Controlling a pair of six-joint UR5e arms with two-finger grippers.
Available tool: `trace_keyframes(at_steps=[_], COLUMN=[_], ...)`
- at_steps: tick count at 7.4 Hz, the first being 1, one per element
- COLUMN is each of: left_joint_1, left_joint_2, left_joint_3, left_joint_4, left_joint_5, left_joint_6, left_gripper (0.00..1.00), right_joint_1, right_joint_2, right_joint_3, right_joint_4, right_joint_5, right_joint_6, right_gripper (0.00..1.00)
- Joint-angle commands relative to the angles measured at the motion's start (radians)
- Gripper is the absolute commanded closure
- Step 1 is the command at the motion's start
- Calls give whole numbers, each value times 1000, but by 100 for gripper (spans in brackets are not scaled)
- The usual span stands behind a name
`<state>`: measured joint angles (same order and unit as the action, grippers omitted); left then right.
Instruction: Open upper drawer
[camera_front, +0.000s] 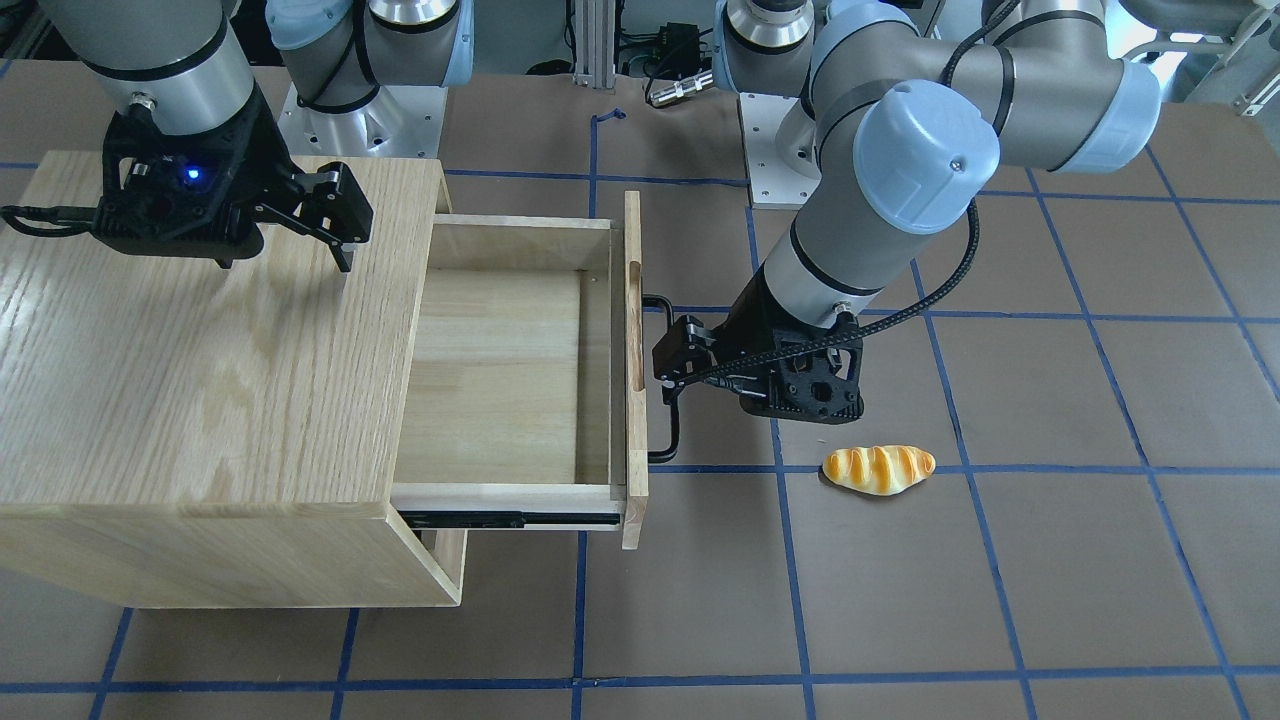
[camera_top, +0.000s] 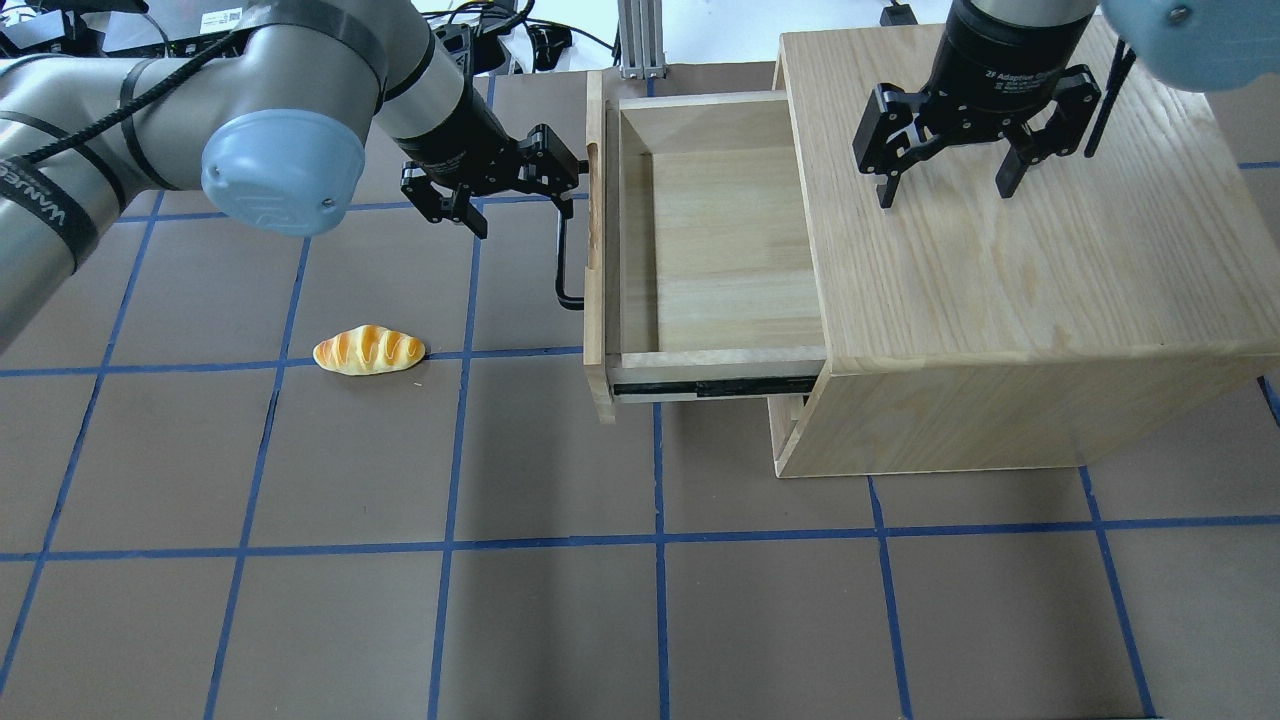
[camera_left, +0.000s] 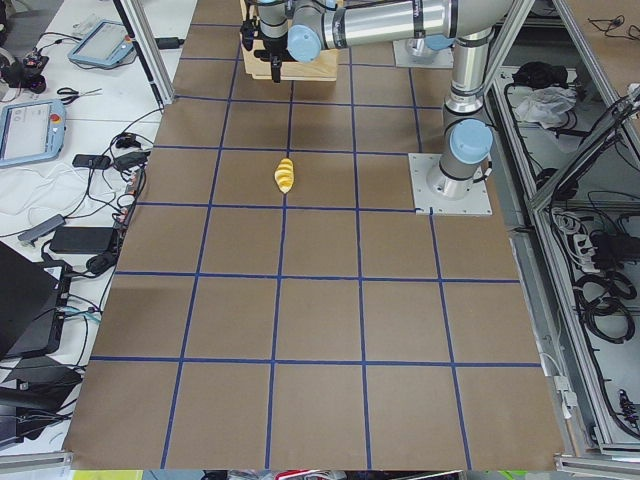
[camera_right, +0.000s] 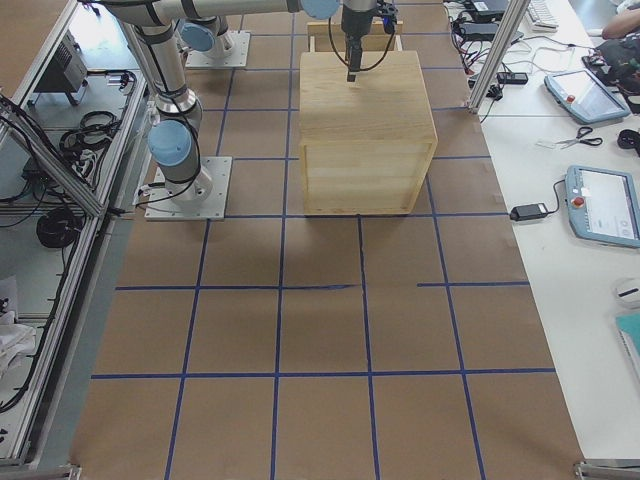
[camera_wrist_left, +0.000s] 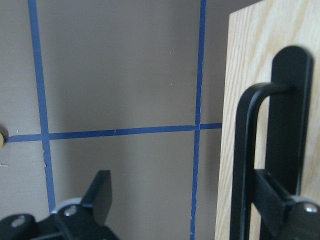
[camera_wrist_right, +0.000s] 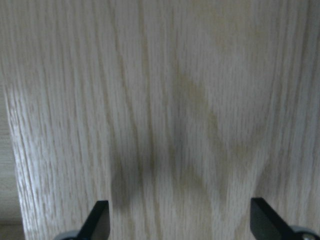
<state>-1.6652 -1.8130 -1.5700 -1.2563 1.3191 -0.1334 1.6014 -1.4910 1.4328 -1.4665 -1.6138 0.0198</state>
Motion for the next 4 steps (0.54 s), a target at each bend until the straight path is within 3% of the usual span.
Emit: trace_keyframes(at_steps=[1,4], left_joint_1=[7,36], left_joint_2=[4,38], left_joint_3=[2,22], left_joint_4=[-8,-55], left_joint_5=[3,-3], left_joint_6=[6,6], left_gripper=[0,0], right_joint_1=[0,-1], right_joint_2=[0,0], right_joint_3=[1,0], right_joint_4=[0,0], right_joint_5=[0,0], right_joint_6=[0,0], right_gripper=[0,0])
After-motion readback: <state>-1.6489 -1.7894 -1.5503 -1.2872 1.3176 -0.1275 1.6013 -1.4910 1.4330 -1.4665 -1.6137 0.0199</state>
